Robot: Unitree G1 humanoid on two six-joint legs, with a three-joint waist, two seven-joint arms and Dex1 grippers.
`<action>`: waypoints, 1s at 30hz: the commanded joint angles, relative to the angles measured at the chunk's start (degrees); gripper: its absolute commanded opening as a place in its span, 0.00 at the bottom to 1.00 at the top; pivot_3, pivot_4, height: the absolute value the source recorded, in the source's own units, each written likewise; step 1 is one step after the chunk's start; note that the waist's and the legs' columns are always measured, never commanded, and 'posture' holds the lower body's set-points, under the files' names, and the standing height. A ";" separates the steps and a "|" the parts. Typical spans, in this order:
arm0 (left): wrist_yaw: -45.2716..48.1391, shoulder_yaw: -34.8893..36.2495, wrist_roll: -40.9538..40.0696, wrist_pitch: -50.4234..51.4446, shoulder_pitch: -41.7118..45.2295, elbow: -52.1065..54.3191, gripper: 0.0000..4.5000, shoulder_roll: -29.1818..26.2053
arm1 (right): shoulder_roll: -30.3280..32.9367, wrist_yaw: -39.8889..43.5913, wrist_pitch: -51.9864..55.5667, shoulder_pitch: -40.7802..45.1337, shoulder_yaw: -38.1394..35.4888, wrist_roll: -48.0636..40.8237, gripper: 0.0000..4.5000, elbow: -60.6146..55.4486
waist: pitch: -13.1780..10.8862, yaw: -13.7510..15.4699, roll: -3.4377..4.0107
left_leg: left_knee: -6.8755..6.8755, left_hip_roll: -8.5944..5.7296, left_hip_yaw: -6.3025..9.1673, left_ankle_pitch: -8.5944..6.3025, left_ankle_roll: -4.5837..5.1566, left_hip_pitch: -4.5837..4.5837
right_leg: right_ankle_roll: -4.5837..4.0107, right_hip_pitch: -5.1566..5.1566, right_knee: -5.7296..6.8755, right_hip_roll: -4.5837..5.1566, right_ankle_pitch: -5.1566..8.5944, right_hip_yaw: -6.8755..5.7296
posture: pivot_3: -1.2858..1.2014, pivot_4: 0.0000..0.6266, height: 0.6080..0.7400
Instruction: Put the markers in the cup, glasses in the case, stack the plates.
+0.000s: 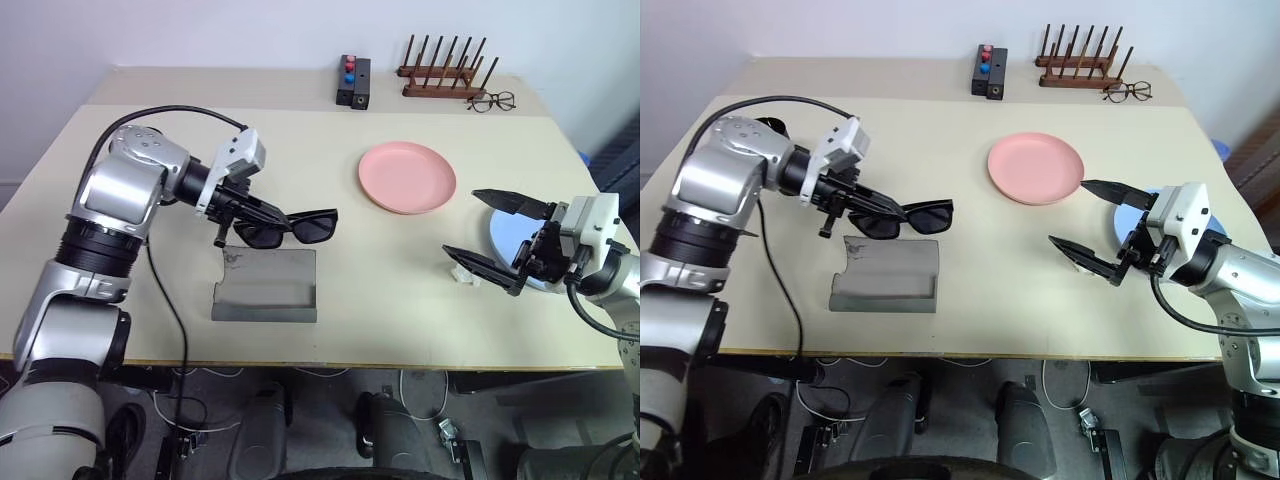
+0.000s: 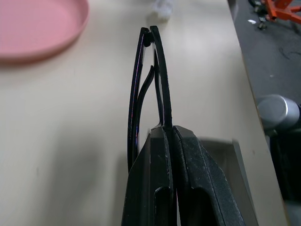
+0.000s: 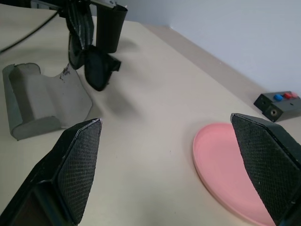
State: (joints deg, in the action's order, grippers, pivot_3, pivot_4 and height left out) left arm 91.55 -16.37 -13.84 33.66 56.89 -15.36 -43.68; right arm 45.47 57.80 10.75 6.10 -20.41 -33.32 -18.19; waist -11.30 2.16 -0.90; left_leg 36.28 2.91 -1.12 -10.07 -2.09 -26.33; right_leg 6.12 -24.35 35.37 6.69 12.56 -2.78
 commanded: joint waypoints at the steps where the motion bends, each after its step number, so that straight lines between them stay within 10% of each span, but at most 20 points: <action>1: 0.95 -2.65 -8.24 -0.64 -3.02 4.38 0.01 -8.01 | 0.52 0.65 -1.02 1.05 -0.62 -0.28 1.00 0.04 | 0.00 -0.45 0.00 | -0.02 0.01 0.00 0.00 0.00 0.00 | 0.00 -0.02 0.01 0.00 0.00 0.00 | 0.52 0.24 1.00; 7: 0.95 -8.16 -15.67 -2.00 -6.12 4.52 0.01 -14.88 | 0.53 1.25 -1.25 1.81 -0.29 0.06 1.00 1.04 | 0.00 -0.39 0.01 | -0.02 0.03 0.00 0.00 0.00 0.02 | 0.00 -0.05 0.09 -0.01 0.01 0.01 | 0.52 0.24 1.00; 30: 0.95 -11.80 -14.13 -3.75 -12.45 -0.06 0.01 -7.21 | 1.24 0.68 -0.41 1.10 -1.39 -0.33 1.00 -0.42 | 0.00 0.03 0.01 | 0.01 0.02 -0.02 0.00 0.00 0.02 | -0.01 -0.05 0.10 0.00 0.00 0.01 | 0.52 0.24 1.00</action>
State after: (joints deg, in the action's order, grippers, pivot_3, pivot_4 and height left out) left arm 92.26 -28.16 -26.42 29.53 44.43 -16.47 -50.44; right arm 45.93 58.83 10.73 7.17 -19.64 -32.81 -16.63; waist -11.30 2.19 -0.88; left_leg 36.29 2.93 -1.15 -10.06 -2.09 -26.32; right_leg 6.11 -24.41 35.47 6.69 12.56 -2.76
